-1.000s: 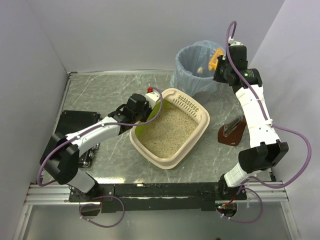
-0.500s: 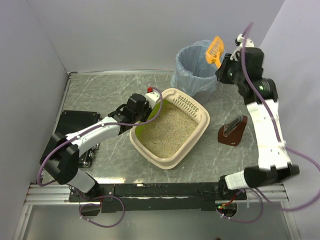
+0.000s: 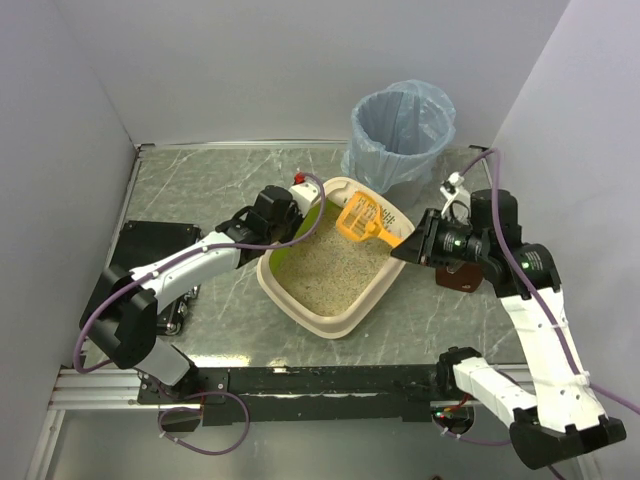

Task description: Clean the litter box

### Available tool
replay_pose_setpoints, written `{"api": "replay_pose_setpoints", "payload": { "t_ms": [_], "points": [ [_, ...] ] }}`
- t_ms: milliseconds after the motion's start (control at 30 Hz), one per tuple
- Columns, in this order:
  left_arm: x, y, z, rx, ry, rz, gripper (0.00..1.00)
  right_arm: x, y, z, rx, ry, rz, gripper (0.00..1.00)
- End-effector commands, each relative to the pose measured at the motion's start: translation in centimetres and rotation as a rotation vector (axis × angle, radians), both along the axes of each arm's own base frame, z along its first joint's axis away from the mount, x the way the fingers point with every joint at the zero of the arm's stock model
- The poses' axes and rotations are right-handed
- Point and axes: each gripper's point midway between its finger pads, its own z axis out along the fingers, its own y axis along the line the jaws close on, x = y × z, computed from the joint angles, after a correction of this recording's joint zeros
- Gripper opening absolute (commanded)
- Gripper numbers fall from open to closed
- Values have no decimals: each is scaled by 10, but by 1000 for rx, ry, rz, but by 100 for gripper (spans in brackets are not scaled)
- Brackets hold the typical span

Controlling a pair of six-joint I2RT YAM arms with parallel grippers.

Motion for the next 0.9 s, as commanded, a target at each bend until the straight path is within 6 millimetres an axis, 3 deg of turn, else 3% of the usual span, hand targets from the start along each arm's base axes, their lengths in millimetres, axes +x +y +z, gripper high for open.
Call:
{"api": "replay_pose_setpoints", "payload": {
  "t_ms": [0,133,300,467,633,767,867],
  "points": [
    [28,-25,101,-235,-216,18,1,-35,17,0,99,130,127,0],
    [25,-25,105,-248,-224,15,1,-39,24,-25,97,292,175,0],
    [25,-23,113,-265,-239,26,1,-34,24,-47,77,368,161,0],
    [26,-21,121,-287,-251,51,1,-33,38,-70,110,516,183,0],
    [24,-24,127,-321,-243,63,1,-6,52,-84,105,578,148,0],
    [25,-24,134,-325,-248,112,1,14,50,-102,59,629,48,0],
    [15,-32,131,-328,-225,103,1,24,55,-117,85,630,26,0]
  ]
}}
